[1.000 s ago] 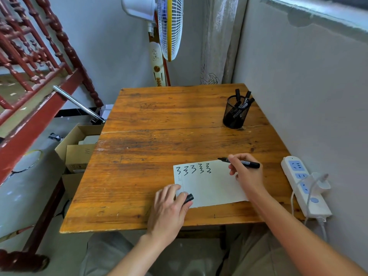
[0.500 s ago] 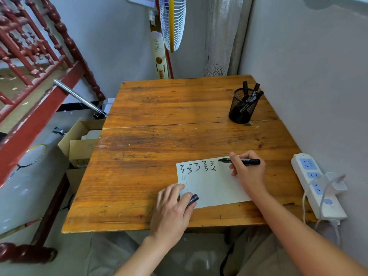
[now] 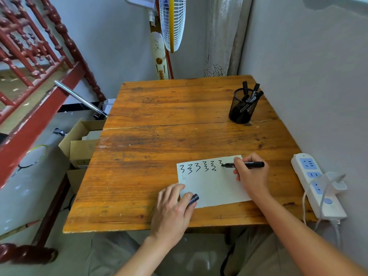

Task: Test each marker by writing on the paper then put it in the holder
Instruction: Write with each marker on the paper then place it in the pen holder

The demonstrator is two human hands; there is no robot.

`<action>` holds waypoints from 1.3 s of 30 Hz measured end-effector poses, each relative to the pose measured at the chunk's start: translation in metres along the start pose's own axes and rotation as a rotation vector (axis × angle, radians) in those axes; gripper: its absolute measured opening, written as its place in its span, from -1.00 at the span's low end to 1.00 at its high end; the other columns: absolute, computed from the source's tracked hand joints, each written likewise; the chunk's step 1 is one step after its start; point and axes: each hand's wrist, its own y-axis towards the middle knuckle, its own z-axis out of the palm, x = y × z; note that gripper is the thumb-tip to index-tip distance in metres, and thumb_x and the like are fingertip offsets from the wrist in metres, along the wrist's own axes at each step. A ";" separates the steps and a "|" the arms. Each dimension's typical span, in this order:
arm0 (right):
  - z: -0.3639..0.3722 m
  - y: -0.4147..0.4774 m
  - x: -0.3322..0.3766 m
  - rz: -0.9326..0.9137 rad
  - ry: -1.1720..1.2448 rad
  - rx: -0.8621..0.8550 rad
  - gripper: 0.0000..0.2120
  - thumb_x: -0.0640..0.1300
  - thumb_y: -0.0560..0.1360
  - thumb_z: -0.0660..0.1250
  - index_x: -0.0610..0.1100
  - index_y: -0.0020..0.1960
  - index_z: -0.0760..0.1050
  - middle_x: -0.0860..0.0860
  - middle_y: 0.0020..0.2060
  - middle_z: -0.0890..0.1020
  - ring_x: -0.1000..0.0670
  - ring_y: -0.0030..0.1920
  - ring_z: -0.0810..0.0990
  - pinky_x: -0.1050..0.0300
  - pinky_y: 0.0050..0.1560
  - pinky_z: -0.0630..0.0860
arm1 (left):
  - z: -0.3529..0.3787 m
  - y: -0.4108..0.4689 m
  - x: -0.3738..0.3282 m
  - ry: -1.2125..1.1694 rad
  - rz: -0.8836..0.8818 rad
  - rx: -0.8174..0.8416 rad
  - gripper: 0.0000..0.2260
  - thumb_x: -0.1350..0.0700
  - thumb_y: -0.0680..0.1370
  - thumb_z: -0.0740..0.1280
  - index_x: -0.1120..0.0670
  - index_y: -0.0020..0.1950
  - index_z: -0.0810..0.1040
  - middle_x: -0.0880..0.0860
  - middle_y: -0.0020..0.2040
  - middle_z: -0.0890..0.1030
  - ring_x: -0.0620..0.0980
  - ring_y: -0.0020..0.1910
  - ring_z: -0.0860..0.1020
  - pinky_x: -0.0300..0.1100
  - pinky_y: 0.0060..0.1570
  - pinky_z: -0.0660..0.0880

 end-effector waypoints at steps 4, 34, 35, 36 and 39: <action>-0.003 -0.002 0.000 0.006 0.019 -0.007 -0.80 -0.27 0.47 0.37 -0.26 -0.30 0.45 -0.19 -0.43 0.60 -0.08 -0.48 0.54 0.10 -0.47 0.50 | 0.000 0.000 0.000 -0.006 0.002 0.006 -0.74 -0.06 0.51 0.24 0.06 0.02 0.60 0.08 0.10 0.57 0.06 0.14 0.48 -0.02 0.06 0.47; -0.012 -0.078 0.051 0.331 0.359 0.306 -0.74 -0.12 0.57 0.28 -0.21 -0.25 0.49 -0.08 -0.55 0.48 0.01 -0.57 0.37 0.25 -0.57 0.30 | -0.018 -0.008 -0.012 -0.407 0.058 -0.078 -0.77 -0.05 0.65 0.02 0.04 0.00 0.38 -0.05 -0.10 0.44 -0.08 -0.13 0.36 -0.22 -0.11 0.29; -0.012 -0.078 0.051 0.330 0.358 0.310 -0.74 -0.12 0.57 0.28 -0.21 -0.25 0.49 -0.09 -0.55 0.48 0.01 -0.56 0.37 0.25 -0.57 0.30 | -0.018 -0.009 -0.013 -0.410 0.064 -0.073 -0.77 -0.05 0.65 0.03 0.04 0.00 0.38 -0.05 -0.08 0.44 -0.08 -0.12 0.36 -0.22 -0.10 0.29; -0.012 -0.078 0.051 0.328 0.356 0.315 -0.74 -0.12 0.58 0.28 -0.21 -0.25 0.49 -0.09 -0.55 0.48 0.01 -0.56 0.37 0.25 -0.57 0.30 | -0.019 -0.009 -0.013 -0.408 0.069 -0.067 -0.77 -0.05 0.65 0.03 0.04 0.01 0.38 -0.05 -0.07 0.44 -0.09 -0.11 0.35 -0.22 -0.10 0.29; -0.012 -0.079 0.052 0.320 0.325 0.356 -0.74 -0.11 0.58 0.27 -0.22 -0.24 0.49 -0.09 -0.55 0.48 0.01 -0.56 0.37 0.26 -0.56 0.31 | -0.021 -0.010 -0.016 -0.383 0.100 -0.059 -0.78 -0.05 0.65 0.05 0.06 0.00 0.38 -0.03 -0.06 0.45 -0.09 -0.09 0.36 -0.23 -0.09 0.29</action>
